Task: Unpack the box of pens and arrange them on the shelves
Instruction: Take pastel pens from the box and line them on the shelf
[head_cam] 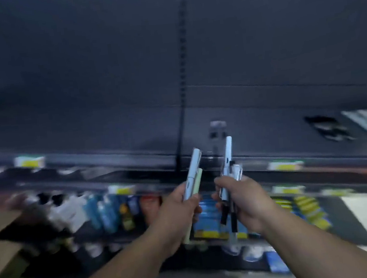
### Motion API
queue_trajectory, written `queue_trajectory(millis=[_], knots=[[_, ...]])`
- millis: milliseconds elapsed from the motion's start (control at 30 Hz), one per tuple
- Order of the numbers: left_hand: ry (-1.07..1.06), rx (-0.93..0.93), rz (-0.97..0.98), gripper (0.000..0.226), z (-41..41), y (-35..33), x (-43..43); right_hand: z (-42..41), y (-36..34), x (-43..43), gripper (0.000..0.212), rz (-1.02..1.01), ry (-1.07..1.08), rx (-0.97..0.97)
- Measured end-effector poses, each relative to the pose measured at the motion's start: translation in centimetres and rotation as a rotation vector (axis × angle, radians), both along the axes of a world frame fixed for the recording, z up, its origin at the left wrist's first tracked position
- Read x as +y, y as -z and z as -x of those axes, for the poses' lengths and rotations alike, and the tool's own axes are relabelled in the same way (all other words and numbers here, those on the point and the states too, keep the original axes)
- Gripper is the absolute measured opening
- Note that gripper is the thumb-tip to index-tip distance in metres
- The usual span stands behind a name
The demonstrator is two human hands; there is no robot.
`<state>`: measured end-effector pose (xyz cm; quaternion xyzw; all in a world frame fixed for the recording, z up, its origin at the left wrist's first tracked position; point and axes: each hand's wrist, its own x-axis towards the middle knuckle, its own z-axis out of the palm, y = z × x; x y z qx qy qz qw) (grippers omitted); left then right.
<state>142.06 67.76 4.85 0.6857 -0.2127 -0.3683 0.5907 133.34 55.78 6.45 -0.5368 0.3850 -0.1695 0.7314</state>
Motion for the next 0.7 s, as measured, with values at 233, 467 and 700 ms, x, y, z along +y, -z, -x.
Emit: queue_trajectory(millis=[233,467,700], knots=[[0.276,-0.074,-0.022,0.012,11.8,-2.1,-12.2,15.2,-2.3,-9.2,0.013,0.047,0.323,-0.043],[0.487,-0.079,0.014,0.015,15.9,-2.6,-22.2,20.5,-2.3,-16.1,0.012,0.033,0.533,-0.071],[0.761,-0.098,0.096,0.022,15.6,-4.2,-33.0,20.6,-3.8,-24.9,0.009,0.072,0.588,-0.092]])
